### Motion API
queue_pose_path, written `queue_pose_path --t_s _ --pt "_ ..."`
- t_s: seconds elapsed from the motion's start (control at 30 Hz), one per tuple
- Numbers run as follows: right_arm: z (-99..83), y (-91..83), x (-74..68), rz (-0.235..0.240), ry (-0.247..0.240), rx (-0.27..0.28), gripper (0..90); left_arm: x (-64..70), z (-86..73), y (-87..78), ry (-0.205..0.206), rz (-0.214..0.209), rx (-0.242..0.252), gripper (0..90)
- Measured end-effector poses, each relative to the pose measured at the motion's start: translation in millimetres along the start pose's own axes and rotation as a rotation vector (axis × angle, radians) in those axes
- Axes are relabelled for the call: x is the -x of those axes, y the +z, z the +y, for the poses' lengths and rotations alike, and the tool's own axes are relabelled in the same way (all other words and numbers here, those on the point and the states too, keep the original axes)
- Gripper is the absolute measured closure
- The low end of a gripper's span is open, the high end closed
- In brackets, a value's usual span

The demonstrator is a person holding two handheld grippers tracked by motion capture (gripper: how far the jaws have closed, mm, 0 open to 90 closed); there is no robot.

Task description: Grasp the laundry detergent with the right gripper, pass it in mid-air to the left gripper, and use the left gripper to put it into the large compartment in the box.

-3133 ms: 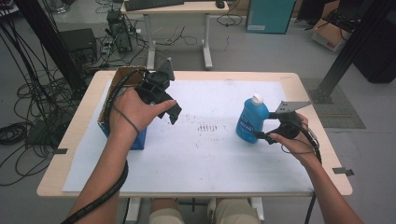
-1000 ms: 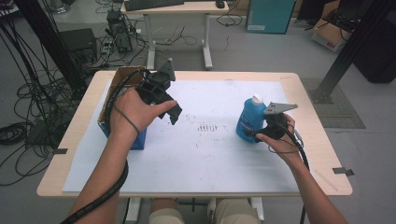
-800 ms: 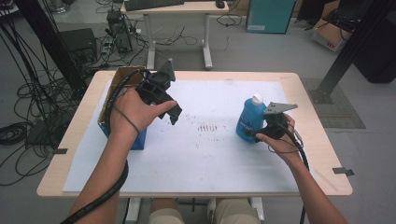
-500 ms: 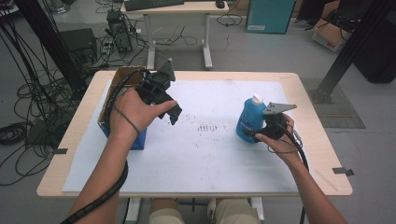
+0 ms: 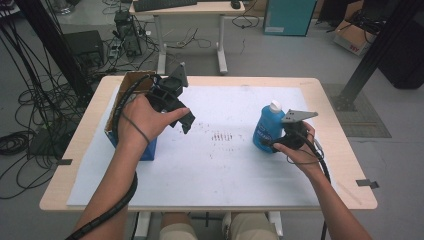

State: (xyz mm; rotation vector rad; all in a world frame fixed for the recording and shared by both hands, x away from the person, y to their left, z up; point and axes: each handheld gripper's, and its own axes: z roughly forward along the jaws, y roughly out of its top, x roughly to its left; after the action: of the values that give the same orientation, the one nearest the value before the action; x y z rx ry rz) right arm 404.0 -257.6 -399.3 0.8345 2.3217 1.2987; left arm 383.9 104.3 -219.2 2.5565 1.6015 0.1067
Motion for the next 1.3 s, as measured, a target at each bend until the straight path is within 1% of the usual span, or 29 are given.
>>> queue_pose_path --t_s 0.43,0.7,0.77,0.8,1.27,1.3 --pt "0.3 -0.3 -0.6 -0.002 0.003 0.002 1.6 0.1 -0.1 -0.7 0.007 0.000 0.001 5.6" --pt "0.7 -0.6 -0.2 -0.004 0.001 0.010 1.6 0.1 -0.1 0.0 0.002 -0.001 0.003 5.6" --pt "0.5 -0.6 -0.1 -0.005 0.000 0.010 1.6 -0.2 0.4 -0.4 0.012 0.000 0.000 5.6" --pt "0.4 -0.4 -0.1 -0.005 0.001 0.010 1.6 0.2 0.7 -0.2 0.006 0.002 0.003 5.6" --pt "0.3 -0.6 -0.3 -0.009 0.005 0.013 1.6 0.0 0.9 1.1 0.007 -0.001 0.001 5.6" --pt "0.4 -0.5 -0.2 -0.010 -0.001 0.014 1.6 -0.1 0.9 0.9 0.011 0.001 0.000 5.6"
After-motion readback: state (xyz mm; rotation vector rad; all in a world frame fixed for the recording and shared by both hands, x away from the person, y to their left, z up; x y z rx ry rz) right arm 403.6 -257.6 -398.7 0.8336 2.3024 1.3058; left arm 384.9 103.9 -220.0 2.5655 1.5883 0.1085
